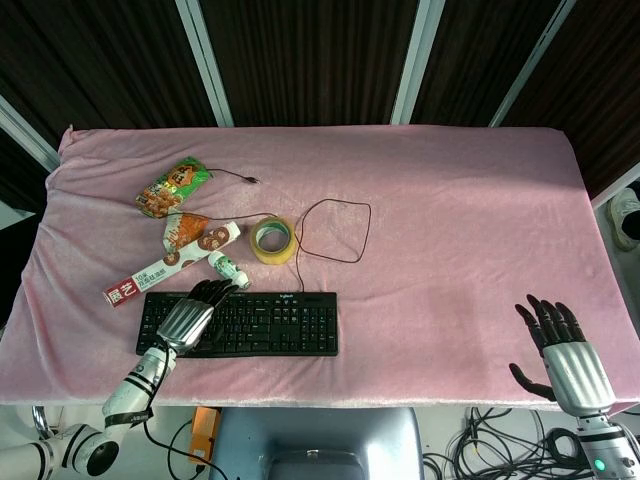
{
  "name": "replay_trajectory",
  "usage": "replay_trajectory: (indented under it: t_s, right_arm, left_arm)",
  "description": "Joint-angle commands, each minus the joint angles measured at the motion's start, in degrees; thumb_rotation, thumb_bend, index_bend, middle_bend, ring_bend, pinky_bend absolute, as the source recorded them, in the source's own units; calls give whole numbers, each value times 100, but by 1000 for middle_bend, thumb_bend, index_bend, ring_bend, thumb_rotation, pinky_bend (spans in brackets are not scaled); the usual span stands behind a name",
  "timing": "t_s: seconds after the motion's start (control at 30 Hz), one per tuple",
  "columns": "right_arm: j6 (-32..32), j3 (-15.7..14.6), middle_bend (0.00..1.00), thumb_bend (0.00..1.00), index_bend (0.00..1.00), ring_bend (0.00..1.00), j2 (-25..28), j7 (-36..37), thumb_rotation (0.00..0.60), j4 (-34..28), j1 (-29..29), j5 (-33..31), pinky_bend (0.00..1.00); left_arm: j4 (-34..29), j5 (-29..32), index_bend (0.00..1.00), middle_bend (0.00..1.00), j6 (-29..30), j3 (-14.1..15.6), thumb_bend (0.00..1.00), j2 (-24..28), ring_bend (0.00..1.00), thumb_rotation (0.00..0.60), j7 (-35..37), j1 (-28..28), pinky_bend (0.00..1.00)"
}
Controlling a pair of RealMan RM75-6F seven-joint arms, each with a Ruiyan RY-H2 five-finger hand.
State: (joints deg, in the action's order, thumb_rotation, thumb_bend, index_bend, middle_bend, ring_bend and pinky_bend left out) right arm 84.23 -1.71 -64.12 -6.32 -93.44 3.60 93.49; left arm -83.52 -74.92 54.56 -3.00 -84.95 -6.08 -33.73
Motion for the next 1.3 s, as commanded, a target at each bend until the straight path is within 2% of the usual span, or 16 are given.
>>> replay_trajectory:
  t_s: [0.03, 0.27, 0.33, 0.37, 0.43, 0.47, 0.5, 0.57, 0.6, 0.73, 0.97, 1.3]
  right_arm:
    - [-7, 6, 0, 406, 0, 0, -2, -7, 600, -5, 2, -15, 0]
    - [-66, 9, 0, 406, 0, 0, -34, -100, 600, 8, 18, -46, 0]
    - [-121, -10, 0, 406, 0, 0, -38, -128, 600, 0, 29, -58, 0]
    - [-132, -10, 0, 406, 0, 0, -39, -140, 600, -5, 33, -62, 0]
    - [-134, -10, 0, 406, 0, 0, -52, -169, 600, 0, 35, -58, 0]
    - [-138, -18, 0, 406, 0, 0, -56, -177, 600, 4, 33, -55, 0]
    - [-142, -24, 0, 406, 0, 0, -59, -183, 600, 7, 32, -51, 0]
    - [-135, -23, 0, 406, 0, 0, -66, -194, 600, 10, 30, -47, 0]
    - [-137, -20, 0, 407, 0, 0, -73, -201, 600, 8, 31, -51, 0]
    - [-162, -23, 0, 407, 0, 0, -99, -253, 600, -10, 45, -44, 0]
    - [-260, -30, 0, 406, 0, 0, -151, -362, 600, -34, 89, -55, 0]
    - [-365, -15, 0, 407, 0, 0, -197, -459, 600, -63, 146, -111, 0]
  left_arm:
    - [13, 20, 0, 17, -7, -18, 494, 9, 0, 600, 25, -3, 4]
    - [-125, -100, 0, 18, 182, 33, 495, 158, 0, 600, -26, 86, 10]
    - [-273, -269, 0, 60, 436, 100, 496, 310, 9, 600, -153, 190, 44]
    - [-340, -337, 0, 137, 591, 122, 497, 391, 60, 600, -251, 253, 130]
    - [-470, -493, 0, 399, 983, 152, 513, 560, 309, 600, -419, 418, 443]
    - [-529, -514, 0, 594, 1119, 174, 533, 663, 520, 600, -473, 502, 663]
    - [-622, -525, 8, 770, 1188, 226, 559, 805, 711, 600, -499, 581, 831]
    - [-815, -477, 41, 948, 1170, 323, 607, 1079, 911, 600, -511, 676, 966]
    - [-905, -418, 73, 990, 1126, 389, 634, 1234, 968, 600, -502, 730, 994]
    - [-1000, -147, 151, 1000, 950, 620, 707, 1664, 1000, 600, -580, 929, 1000]
    - [-646, 207, 179, 1000, 673, 792, 774, 1606, 1000, 600, -452, 1166, 1000]
    - [-321, -134, 195, 1000, 745, 870, 745, 1415, 1000, 600, -167, 1357, 1000]
